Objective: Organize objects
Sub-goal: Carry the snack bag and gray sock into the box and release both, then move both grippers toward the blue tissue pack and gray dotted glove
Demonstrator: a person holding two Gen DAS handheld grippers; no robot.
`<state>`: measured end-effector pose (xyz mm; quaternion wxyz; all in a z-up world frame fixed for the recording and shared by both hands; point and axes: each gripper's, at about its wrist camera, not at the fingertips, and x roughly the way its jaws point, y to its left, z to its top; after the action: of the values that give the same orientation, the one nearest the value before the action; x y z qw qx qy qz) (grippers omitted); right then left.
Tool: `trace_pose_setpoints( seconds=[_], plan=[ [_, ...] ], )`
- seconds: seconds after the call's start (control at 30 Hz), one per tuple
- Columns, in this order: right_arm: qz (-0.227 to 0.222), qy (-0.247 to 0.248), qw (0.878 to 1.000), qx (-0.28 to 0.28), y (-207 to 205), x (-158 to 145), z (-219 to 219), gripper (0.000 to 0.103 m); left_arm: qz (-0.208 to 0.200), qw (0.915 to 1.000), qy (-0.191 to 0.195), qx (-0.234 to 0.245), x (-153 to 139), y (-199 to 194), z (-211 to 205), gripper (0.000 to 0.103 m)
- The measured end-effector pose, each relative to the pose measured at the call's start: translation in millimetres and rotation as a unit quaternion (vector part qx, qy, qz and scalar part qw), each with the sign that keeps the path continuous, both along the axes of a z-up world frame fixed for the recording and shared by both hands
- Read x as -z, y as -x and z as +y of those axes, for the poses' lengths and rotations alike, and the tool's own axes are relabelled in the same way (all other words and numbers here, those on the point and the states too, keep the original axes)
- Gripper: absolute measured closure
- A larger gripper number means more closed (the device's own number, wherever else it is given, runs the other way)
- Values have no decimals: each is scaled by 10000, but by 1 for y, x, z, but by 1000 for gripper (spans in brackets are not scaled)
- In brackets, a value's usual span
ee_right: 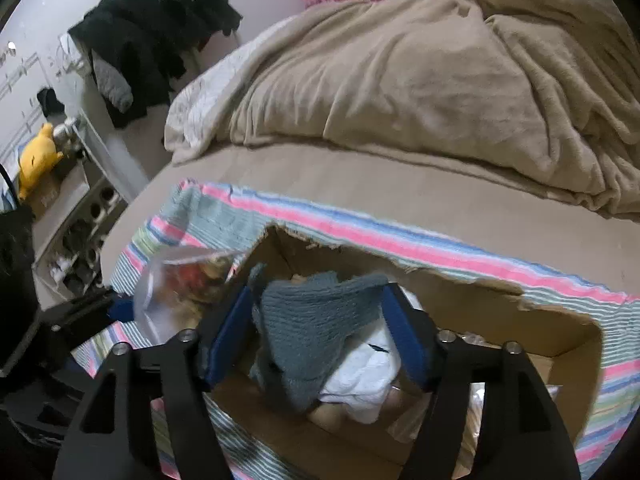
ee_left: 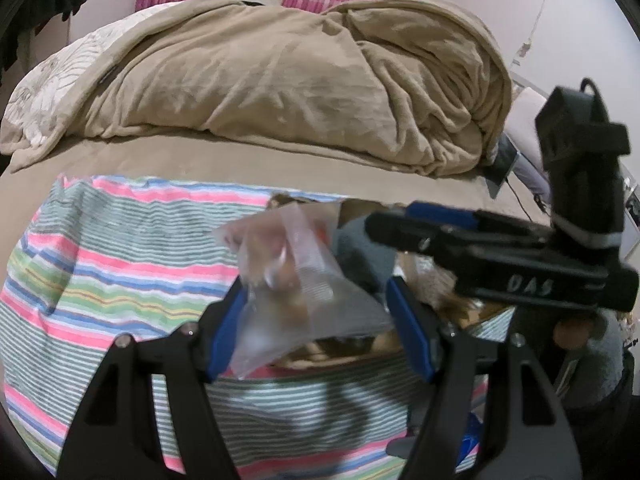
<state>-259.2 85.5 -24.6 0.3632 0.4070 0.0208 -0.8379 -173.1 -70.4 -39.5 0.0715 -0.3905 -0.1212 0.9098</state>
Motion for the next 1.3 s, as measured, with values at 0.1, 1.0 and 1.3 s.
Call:
trace_pose_setpoints(
  seconds=[0.1, 1.0, 1.3],
  plan=[
    [129, 11, 9998, 125, -1, -10, 12, 32, 28, 9999, 44, 119, -1, 2, 11, 33],
    [81, -291, 9951, 943, -55, -3, 112, 17, -215, 9970, 675, 307, -4, 1, 54, 11],
    [114, -493, 9936, 1008, -93, -9, 118, 17, -120, 9971, 682, 302, -21, -41, 62, 11]
  ],
)
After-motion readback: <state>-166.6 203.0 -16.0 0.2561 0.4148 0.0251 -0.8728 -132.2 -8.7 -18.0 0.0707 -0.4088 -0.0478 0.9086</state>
